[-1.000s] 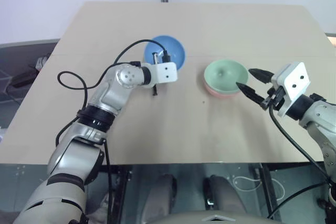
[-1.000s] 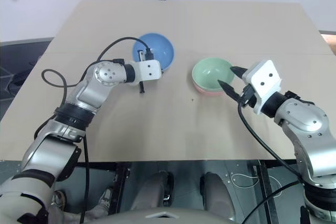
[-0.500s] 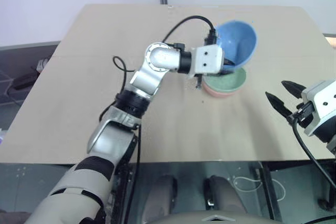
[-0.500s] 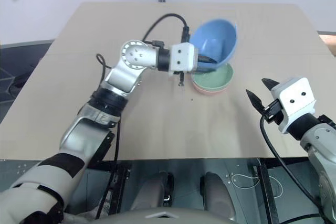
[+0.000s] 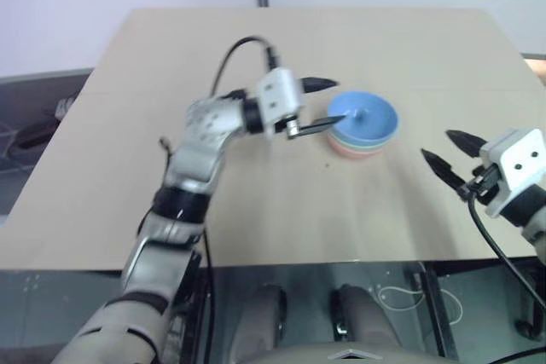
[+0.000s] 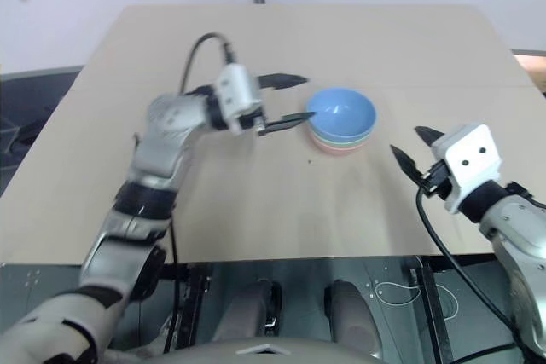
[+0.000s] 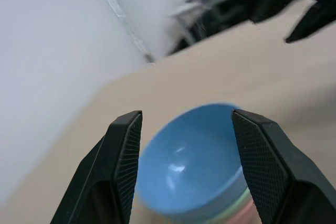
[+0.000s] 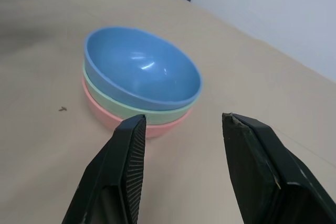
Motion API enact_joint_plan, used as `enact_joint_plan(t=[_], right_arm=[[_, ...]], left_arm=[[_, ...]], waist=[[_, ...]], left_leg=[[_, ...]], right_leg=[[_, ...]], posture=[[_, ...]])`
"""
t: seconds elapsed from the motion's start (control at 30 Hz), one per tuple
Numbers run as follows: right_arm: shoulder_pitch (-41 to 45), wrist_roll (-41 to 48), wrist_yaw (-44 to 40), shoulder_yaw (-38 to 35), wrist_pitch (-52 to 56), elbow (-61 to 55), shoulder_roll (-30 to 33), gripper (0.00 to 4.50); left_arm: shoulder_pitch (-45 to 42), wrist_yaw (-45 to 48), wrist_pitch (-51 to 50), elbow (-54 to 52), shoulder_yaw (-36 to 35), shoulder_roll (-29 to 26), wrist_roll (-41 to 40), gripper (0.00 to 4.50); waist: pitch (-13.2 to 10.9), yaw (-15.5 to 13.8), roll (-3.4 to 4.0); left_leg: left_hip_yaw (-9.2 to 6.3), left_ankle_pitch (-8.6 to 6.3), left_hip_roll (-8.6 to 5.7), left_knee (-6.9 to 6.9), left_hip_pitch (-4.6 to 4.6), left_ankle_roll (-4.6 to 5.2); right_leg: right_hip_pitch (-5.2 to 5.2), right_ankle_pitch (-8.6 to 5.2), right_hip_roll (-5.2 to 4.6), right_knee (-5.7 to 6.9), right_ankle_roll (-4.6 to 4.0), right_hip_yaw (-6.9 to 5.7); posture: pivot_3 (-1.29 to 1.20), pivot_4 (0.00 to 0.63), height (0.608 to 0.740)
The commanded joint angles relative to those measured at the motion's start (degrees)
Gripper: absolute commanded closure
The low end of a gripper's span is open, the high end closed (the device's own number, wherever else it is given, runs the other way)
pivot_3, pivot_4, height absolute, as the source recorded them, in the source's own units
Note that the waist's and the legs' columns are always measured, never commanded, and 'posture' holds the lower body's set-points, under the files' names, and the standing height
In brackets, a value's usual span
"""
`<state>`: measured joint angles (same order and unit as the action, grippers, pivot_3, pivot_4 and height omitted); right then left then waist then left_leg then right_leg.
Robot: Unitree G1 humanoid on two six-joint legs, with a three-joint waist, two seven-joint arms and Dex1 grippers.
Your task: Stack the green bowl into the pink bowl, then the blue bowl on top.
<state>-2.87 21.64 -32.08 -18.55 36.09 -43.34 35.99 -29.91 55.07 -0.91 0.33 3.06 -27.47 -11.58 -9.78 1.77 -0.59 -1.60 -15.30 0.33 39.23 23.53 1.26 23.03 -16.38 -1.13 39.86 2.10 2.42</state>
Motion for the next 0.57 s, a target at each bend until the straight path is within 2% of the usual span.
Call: enact_joint_plan(t=[0.03,0.07,0.1,0.23,0.37,0.47,0.57], right_arm=[[-0.18,3.04,-5.65,0.24,-4.03,3.36,1.07,0.67],[-0.31,3.17,-6.47,-0.21,-5.25,5.11,0.90,0.24],[-0.66,3.13,-7.38,-0.70,-6.28,6.77,1.11,0.00],[-3.39,2.56,-9.45,-3.82,-11.22,10.44,1.48,0.00],[-9.45,6.06,-14.23,-9.12,-11.44,10.36,3.61,0.00],[-12.25,7.57,-16.69,-12.20,-11.49,10.71,5.17,0.00],[-12.91,7.15,-17.24,-12.97,-12.15,11.69,6.29,0.00]], left_arm=[[6.85,-0.38,-6.37,-9.11,-5.71,-2.17,-7.99,0.78],[9.29,-1.22,-6.75,-10.64,-6.92,-2.89,-8.05,0.36],[11.38,-2.56,-7.19,-12.06,-8.03,-3.34,-7.87,0.03],[21.31,-4.15,-12.67,-18.94,-13.26,-6.89,-11.40,0.03],[30.73,-3.54,-15.90,-25.09,-19.37,-10.61,-15.21,0.03],[32.73,-3.82,-17.15,-26.30,-21.59,-12.42,-16.69,0.03],[32.61,-3.91,-18.35,-26.31,-21.92,-13.22,-18.22,0.03]], waist=[[-0.03,-0.36,-0.03],[-0.03,-0.79,-0.04],[-0.02,-1.02,-0.04],[-0.01,-1.46,-0.05],[-0.01,-1.47,-0.03],[-0.02,-1.57,-0.03],[-0.04,-1.43,-0.02]], left_leg=[[-0.04,0.00,0.00,0.00,0.02,0.00],[-0.17,0.00,-0.01,0.08,0.12,0.01],[-0.18,0.00,-0.01,0.12,0.12,0.01],[-0.22,-0.01,-0.11,0.13,0.01,0.02],[-0.25,-0.01,-0.09,0.06,-0.08,0.01],[-0.25,-0.02,-0.09,0.03,-0.26,0.01],[-0.21,-0.04,-0.07,-0.08,-1.14,0.02]], right_leg=[[0.00,0.00,0.01,0.00,0.00,-0.03],[0.00,0.00,0.01,-0.01,0.00,-0.09],[-0.02,0.00,0.00,-0.02,0.00,-0.10],[-0.26,0.00,-0.42,-0.10,0.01,-0.16],[-0.32,-0.01,-0.43,-0.11,-0.01,-0.21],[-0.51,-0.01,-0.44,-0.11,-0.01,-0.21],[-1.36,-0.05,-0.43,-0.30,-0.02,-0.19]], posture=[[0.00,0.150,0.740],[0.00,0.150,0.740],[0.00,0.150,0.740],[0.00,0.150,0.740],[0.00,0.150,0.740],[0.00,0.150,0.740],[0.00,0.150,0.740]])
